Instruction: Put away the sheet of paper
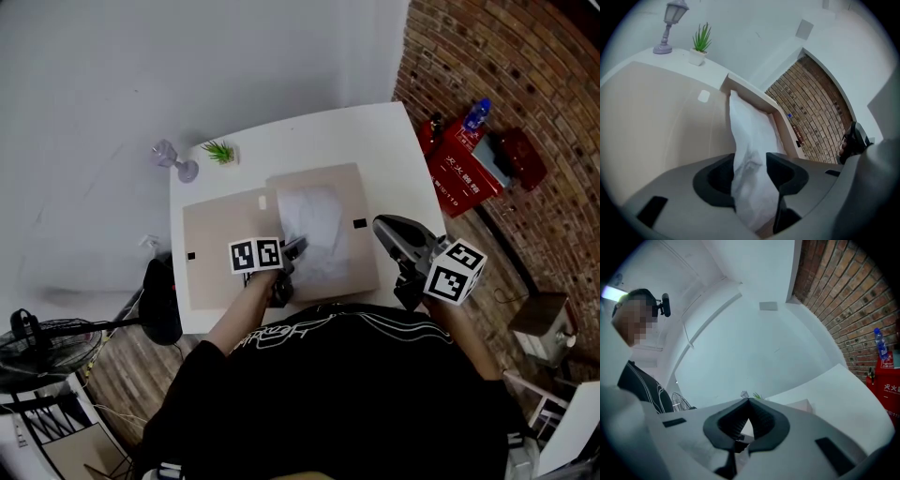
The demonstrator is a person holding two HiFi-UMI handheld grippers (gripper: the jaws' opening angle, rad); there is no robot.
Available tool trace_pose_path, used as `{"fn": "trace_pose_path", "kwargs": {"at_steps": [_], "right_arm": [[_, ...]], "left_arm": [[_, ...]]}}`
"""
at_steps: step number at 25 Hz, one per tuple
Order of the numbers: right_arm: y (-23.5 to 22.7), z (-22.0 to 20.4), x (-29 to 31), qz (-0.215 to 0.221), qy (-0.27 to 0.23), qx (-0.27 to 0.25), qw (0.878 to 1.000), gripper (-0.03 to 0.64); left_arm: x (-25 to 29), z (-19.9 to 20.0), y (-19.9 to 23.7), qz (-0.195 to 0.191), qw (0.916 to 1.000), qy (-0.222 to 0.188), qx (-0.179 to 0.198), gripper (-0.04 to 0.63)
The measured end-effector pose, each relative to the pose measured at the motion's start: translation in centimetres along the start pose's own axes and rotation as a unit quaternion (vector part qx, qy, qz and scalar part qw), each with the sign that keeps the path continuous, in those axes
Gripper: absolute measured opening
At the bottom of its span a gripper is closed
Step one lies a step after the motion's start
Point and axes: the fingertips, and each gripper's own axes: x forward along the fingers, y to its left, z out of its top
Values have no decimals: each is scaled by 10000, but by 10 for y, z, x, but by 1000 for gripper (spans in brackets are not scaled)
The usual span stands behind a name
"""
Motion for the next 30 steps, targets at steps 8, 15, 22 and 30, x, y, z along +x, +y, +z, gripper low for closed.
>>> {"fn": "trace_pose_path", "kwargs": {"at_steps": [8, 15, 22, 30], "right_arm": [[10, -5, -4, 19, 11, -60, 10000, 0], [24, -6, -1, 24, 112, -307, 9995, 0], [44, 1, 6, 189, 246, -601, 9977, 0], [66, 11, 16, 364, 203, -811, 9958, 0]], "left_arm": [[-25, 9, 5, 120, 9988, -416, 211, 285], [-71, 30, -36, -476, 9879, -1170, 898, 249], [-134, 51, -112, -1486, 9555, -1914, 1682, 105], [-192, 59, -172, -2010, 9138, -2318, 2662, 51]]}}
